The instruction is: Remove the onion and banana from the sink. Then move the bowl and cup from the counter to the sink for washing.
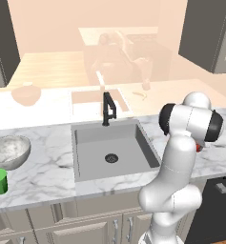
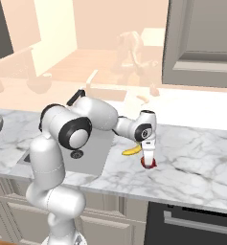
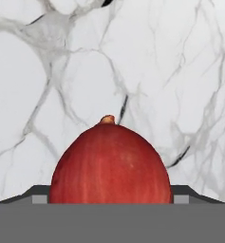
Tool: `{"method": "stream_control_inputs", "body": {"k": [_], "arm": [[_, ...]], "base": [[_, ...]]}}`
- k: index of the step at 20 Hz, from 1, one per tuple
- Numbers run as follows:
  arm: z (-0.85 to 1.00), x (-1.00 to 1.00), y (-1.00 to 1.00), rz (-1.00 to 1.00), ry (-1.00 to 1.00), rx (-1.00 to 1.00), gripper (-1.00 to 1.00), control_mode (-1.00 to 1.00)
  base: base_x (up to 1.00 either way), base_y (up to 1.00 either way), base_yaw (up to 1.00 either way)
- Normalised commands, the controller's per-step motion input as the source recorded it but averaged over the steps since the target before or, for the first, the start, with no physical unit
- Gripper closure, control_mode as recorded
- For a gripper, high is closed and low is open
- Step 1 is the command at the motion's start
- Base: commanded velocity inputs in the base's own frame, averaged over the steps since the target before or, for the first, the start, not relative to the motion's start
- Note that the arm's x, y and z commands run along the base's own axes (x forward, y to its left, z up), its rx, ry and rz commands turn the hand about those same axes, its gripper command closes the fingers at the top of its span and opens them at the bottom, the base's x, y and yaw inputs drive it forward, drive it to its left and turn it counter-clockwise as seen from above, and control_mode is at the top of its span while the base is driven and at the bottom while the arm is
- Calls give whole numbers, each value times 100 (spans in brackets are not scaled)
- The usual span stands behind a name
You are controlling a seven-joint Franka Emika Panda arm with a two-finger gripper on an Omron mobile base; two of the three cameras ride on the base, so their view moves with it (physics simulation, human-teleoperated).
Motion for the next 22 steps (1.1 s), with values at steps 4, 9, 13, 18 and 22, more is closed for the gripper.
{"method": "stream_control_inputs", "body": {"k": [4,9,13,18,22], "arm": [[-11,1,-3,0,7,7,100,-100],[-11,2,-4,0,6,5,100,-100],[-11,0,-2,0,4,4,100,-100],[-6,0,-1,0,1,3,-100,-100],[-1,-5,-4,0,0,1,-100,-100]], "base": [[0,0,0],[0,0,0],[0,0,0],[0,0,0],[0,0,0]]}}
